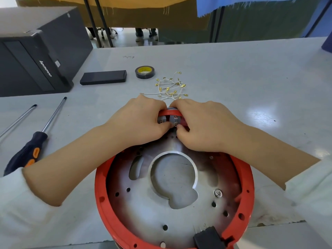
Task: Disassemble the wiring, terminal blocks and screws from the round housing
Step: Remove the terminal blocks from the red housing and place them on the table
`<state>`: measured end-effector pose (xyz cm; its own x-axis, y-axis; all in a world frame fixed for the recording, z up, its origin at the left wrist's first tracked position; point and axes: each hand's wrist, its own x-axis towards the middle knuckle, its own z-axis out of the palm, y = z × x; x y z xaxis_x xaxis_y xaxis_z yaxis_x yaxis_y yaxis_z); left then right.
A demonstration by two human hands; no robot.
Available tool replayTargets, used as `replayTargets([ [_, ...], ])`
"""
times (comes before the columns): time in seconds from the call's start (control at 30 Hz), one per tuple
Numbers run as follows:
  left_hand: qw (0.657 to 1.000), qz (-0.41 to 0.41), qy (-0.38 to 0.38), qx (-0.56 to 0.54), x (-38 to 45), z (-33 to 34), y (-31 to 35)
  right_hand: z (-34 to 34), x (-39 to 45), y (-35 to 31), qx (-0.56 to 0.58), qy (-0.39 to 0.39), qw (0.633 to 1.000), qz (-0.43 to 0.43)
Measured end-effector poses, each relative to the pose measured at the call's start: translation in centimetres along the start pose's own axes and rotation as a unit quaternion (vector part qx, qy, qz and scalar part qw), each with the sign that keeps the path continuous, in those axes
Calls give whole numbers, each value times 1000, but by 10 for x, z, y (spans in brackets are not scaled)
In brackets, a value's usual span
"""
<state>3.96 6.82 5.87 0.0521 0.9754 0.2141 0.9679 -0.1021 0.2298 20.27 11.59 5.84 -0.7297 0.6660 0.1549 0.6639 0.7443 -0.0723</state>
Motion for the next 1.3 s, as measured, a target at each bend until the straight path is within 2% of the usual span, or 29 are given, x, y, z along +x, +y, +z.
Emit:
replayTargets([
  [0.3,1000,12,8,0,-5,3,0,2,3,5,12,-6,999,-40],
  [0.57,1000,16,3,25,-5,4,-2,5,1,0,-17,10,1000,-16],
  [0.93,999,19,-30,20,-8,0,1,-5,-7,3,50,-43,998,-11],
  [1.13,999,11,-22,24,-12,-3,4,-3,-9,-1,14,-41,999,15],
  [1.3,996,-3,-22,89,-17,3,11,0,-8,-2,-18,-48,998,32],
])
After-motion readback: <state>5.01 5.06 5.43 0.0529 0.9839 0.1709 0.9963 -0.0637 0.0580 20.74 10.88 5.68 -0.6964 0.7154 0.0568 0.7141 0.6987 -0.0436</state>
